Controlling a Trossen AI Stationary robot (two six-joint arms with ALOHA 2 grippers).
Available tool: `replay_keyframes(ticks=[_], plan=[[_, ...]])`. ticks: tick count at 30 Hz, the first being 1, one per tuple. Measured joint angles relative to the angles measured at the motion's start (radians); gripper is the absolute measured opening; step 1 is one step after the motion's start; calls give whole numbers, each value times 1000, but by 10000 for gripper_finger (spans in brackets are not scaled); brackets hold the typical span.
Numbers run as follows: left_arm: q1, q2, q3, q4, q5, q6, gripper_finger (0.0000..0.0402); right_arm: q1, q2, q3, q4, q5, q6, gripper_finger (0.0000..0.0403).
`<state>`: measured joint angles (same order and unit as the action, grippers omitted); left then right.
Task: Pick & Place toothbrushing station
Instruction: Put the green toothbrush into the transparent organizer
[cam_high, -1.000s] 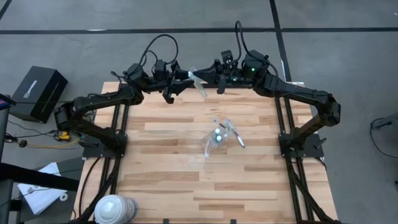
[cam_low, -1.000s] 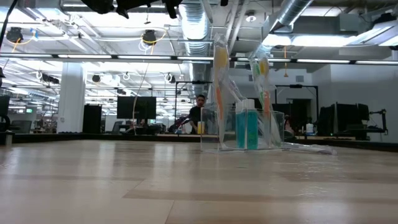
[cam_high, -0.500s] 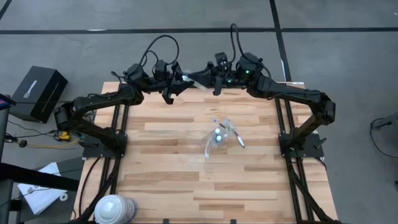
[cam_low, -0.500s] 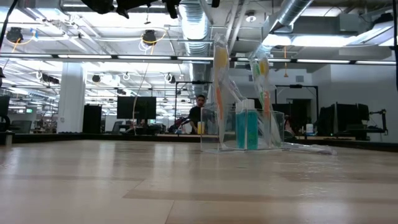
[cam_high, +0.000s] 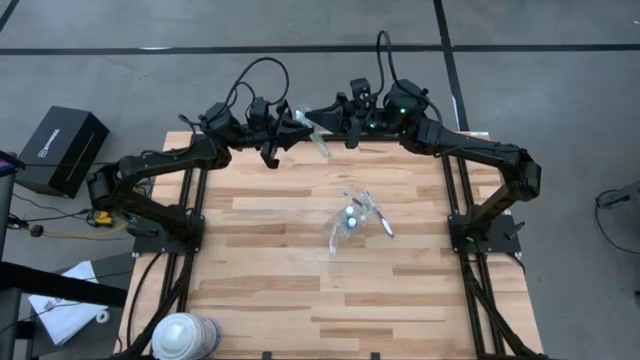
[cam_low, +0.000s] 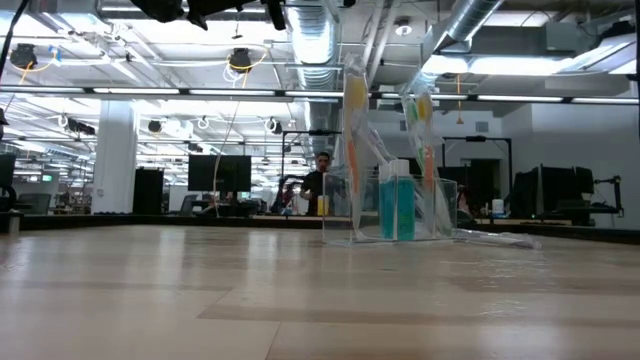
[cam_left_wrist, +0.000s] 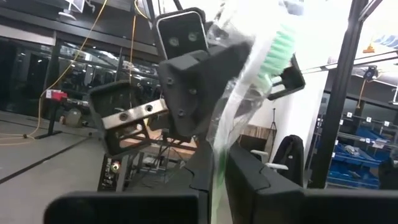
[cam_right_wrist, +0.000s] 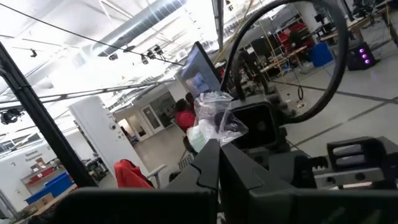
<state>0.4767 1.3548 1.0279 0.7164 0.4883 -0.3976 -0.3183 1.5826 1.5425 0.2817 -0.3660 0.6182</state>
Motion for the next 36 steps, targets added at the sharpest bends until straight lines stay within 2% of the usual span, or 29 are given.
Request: replay_keyframes(ticks=[13, 16, 21, 25, 28, 32, 36], plan=[[1, 0, 0, -4, -9, 3, 7, -7, -9, -1, -3, -40, -20, 9], [3, 0, -3, -9, -9, 3, 7, -25, -28, 0, -13, -72, -16, 39], [10, 2, -10, -35, -10, -1, 7, -70, -103, -1, -160, -77, -71, 119], [15, 2, -10, -48, -9, -1, 7, -117, -186, -1, -331, -11, -172, 175], [19, 0, -10, -124, -9, 38, 7, -154, -260, -1, -456, 63, -232, 200], [12, 0, -10, -316, -3, 151, 7, -194, -359, -1, -557, 139, -286, 206], [-36, 0, -11, -475, -1, 253, 7, -203, -439, 0, -615, 190, -312, 195]])
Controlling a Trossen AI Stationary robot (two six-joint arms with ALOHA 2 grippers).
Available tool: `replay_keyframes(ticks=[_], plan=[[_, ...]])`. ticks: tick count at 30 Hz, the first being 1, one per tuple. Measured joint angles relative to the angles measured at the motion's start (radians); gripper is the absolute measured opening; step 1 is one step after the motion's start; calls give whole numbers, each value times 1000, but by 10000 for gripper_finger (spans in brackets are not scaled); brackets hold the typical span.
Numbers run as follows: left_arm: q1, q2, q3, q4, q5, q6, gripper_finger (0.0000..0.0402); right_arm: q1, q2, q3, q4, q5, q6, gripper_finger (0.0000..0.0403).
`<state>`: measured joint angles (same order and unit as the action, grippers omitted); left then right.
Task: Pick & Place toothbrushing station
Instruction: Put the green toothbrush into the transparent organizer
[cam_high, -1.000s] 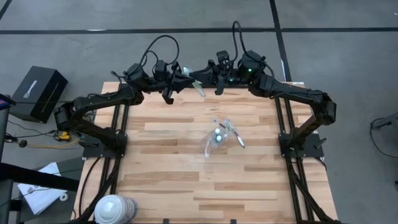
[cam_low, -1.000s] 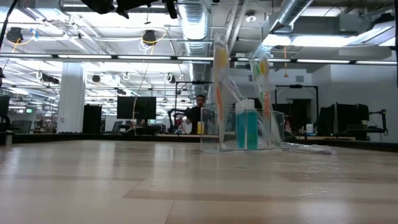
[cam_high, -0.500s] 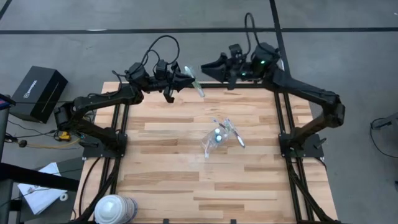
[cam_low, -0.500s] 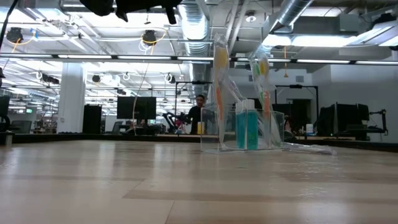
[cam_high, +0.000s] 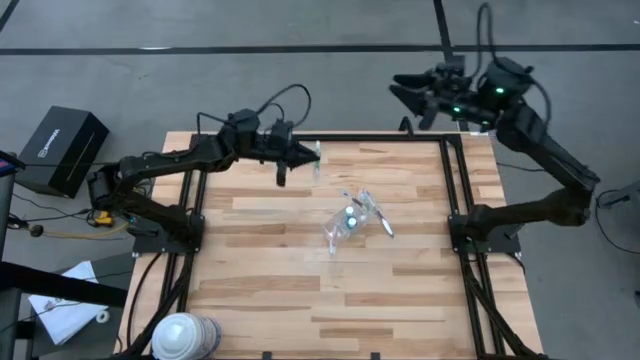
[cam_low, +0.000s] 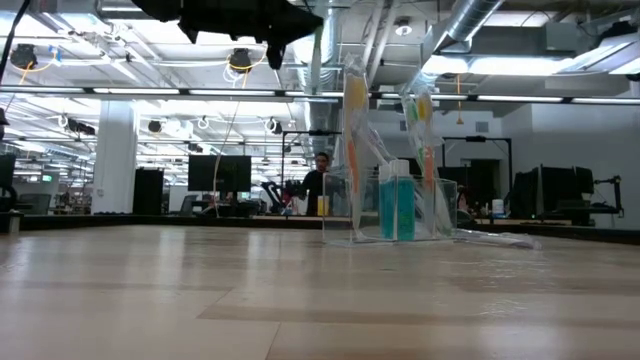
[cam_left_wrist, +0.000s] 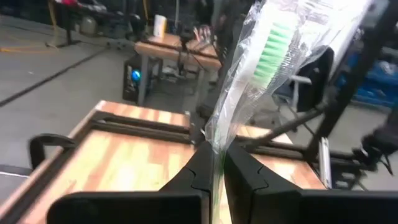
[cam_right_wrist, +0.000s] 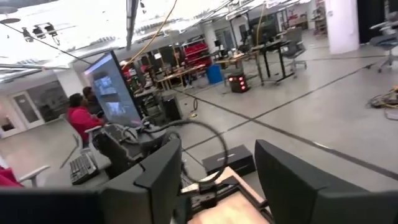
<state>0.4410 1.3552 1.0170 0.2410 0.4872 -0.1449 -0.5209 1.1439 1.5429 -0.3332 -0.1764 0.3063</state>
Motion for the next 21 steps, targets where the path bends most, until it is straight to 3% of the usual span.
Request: replay_keyframes(ticks=[11, 21], plan=[[-207, 28, 1, 34, -252, -1, 6, 0, -96, 0, -152, 48, -30, 158], [-352, 230, 0, 320, -393, -109, 6, 0, -99, 0, -235, 10, -52, 162]])
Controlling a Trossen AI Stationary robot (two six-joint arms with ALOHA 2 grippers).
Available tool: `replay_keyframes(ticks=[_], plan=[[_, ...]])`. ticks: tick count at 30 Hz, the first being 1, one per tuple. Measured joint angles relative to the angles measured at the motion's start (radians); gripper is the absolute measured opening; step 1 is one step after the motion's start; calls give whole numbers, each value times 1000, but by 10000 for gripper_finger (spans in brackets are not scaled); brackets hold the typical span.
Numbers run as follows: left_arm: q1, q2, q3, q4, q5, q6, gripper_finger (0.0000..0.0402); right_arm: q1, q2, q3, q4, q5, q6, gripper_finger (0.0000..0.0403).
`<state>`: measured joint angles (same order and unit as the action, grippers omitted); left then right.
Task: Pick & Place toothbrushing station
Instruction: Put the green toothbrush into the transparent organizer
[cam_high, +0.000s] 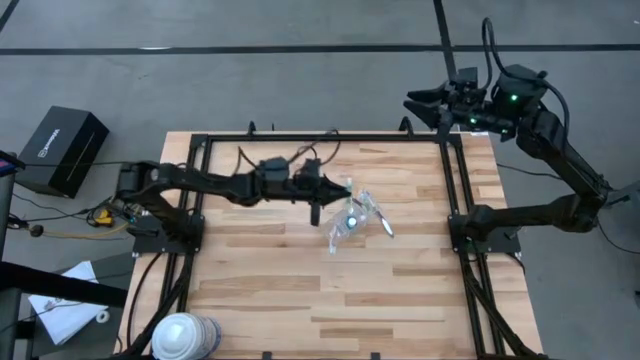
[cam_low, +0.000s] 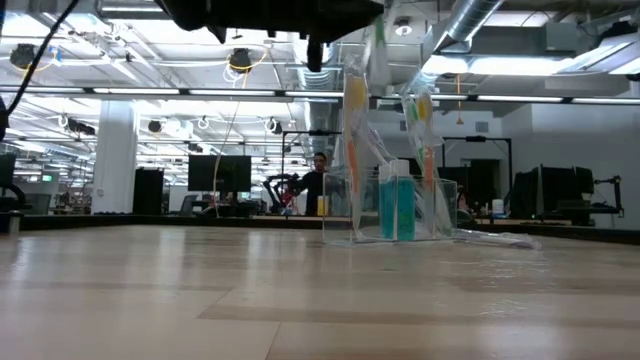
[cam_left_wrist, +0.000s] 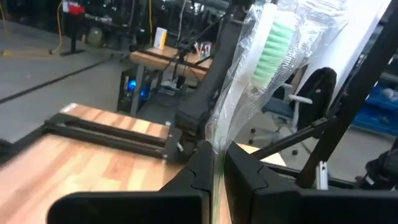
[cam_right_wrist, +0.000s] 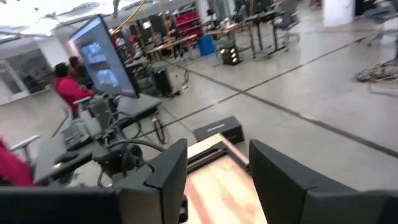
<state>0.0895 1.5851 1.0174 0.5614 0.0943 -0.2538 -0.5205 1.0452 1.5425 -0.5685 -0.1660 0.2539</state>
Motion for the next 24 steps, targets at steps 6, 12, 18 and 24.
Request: replay_keyframes(ticks=[6, 12, 18, 24], plan=[[-68, 91, 0, 74, -94, -36, 6, 0, -13, -1, -39, -46, 0, 164], [-112, 139, -5, 170, -174, -42, 6, 1, -37, 0, -79, -47, 8, 167], [-126, 106, -153, 434, -308, -94, 6, 2, -48, -1, -97, -47, 24, 164], [-181, -66, -372, 442, -435, -102, 6, 2, -53, -1, -103, -47, 27, 168]])
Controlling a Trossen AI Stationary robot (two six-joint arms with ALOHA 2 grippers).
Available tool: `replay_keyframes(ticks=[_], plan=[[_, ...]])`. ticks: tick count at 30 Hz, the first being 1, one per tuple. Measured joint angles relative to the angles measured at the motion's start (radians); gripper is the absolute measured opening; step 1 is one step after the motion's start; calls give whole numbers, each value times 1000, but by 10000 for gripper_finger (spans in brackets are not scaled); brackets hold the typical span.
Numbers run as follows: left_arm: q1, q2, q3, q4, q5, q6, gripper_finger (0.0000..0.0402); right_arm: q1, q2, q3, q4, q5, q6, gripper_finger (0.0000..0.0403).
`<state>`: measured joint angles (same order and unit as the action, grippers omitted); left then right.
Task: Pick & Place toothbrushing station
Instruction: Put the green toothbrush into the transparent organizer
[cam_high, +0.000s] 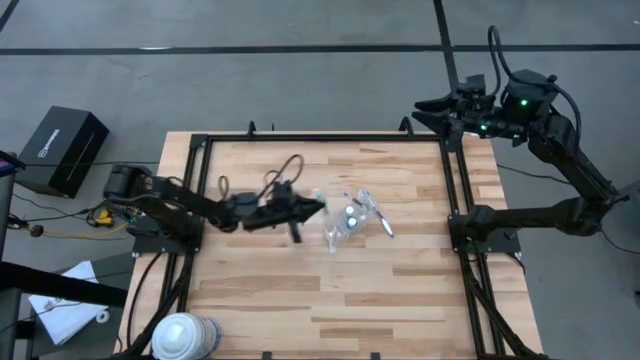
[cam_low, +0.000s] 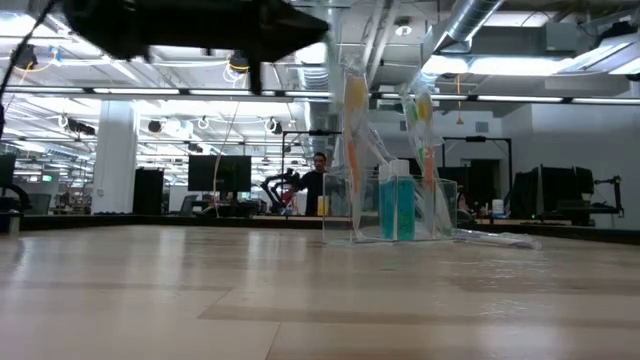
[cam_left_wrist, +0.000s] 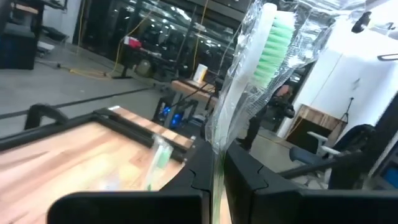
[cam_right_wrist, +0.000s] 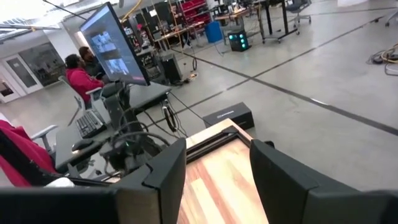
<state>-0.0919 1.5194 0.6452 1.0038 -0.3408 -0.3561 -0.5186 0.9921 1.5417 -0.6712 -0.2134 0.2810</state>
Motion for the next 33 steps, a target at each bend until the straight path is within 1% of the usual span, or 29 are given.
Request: replay_keyframes(ticks=[3, 5, 9, 13, 17, 19, 22, 29, 33], plan=[[-17, -97, -101, 2, -40, 3, 6, 0, 2, 0, -3, 0, 0, 169], [-12, -142, -148, -1, -55, 3, 6, 0, 1, 0, -2, -10, 0, 167], [0, -157, -163, 0, -54, 0, 6, 0, 16, 0, 4, -22, 0, 164], [-1, -108, -154, -2, -47, 0, 6, 0, 31, 0, 16, -24, 8, 166], [0, -41, -139, 11, -3, -20, 6, 1, 41, 1, 16, -26, 8, 168], [0, 3, -135, 42, 17, -27, 6, 1, 46, 0, 10, -29, 11, 168], [4, 54, -118, 132, 34, -27, 6, 1, 53, 1, 16, -34, 13, 165], [32, 134, -82, 145, 106, -37, 6, 1, 62, 0, 13, -53, 19, 162], [46, 165, -83, 144, 127, -39, 6, 1, 62, 0, 13, -53, 19, 163]])
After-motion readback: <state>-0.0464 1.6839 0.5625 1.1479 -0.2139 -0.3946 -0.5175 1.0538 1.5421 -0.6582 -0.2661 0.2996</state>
